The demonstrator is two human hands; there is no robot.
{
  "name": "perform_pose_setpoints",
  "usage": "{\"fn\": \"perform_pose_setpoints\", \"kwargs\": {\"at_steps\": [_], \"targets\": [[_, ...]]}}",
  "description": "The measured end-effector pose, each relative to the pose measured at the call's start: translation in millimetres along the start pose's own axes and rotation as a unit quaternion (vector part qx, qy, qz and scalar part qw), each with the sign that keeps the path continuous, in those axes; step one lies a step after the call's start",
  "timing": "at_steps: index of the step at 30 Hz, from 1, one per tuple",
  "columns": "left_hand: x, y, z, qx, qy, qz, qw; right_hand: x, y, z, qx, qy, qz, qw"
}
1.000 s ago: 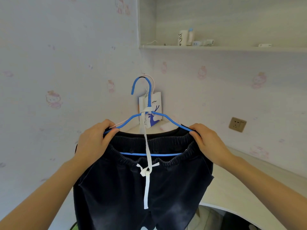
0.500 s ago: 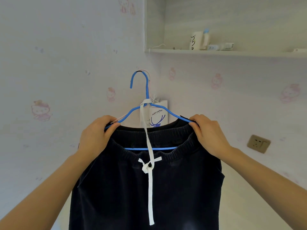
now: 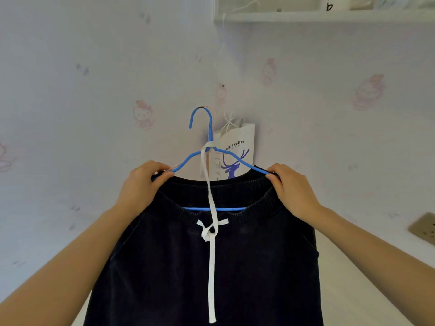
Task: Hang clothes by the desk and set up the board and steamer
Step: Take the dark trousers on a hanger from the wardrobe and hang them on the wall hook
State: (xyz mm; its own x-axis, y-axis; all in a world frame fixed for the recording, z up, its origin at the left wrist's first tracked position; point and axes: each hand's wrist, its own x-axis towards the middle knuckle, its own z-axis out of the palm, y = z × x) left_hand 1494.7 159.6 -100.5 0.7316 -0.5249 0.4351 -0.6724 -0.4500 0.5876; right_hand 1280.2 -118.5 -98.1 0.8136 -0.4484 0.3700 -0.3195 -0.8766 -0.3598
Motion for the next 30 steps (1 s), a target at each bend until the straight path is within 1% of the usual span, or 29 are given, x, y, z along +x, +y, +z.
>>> {"fn": "perform_pose_setpoints", "kwargs": {"at_steps": [6, 9, 12, 18, 21, 23, 27, 30], "targets": [[17, -48, 46, -0.006, -0.061, -0.055, 0.997, 21, 25, 63, 0.014, -0.05, 0.031, 0.998], [19, -77, 69, -0.01, -0.108, -0.077, 0.991, 23, 34, 98, 0.005, -0.075, 0.057, 0.996], [20, -104, 91, -0.01, -0.155, -0.094, 0.983, 24, 42, 132, -0.017, -0.099, 0.081, 0.992], [17, -153, 128, -0.048, -0.206, -0.179, 0.961, 28, 58, 185, -0.039, -0.134, 0.11, 0.984], [10, -179, 135, -0.038, -0.274, -0.191, 0.942, 28, 69, 204, -0.038, -0.147, 0.125, 0.981], [6, -192, 133, -0.053, -0.314, -0.215, 0.923, 27, 73, 216, -0.034, -0.154, 0.133, 0.978], [2, -203, 132, -0.135, -0.339, -0.279, 0.888, 28, 76, 234, -0.033, -0.17, 0.149, 0.974], [4, -209, 130, -0.205, -0.352, -0.322, 0.855, 31, 83, 242, -0.024, -0.171, 0.159, 0.972]]}}
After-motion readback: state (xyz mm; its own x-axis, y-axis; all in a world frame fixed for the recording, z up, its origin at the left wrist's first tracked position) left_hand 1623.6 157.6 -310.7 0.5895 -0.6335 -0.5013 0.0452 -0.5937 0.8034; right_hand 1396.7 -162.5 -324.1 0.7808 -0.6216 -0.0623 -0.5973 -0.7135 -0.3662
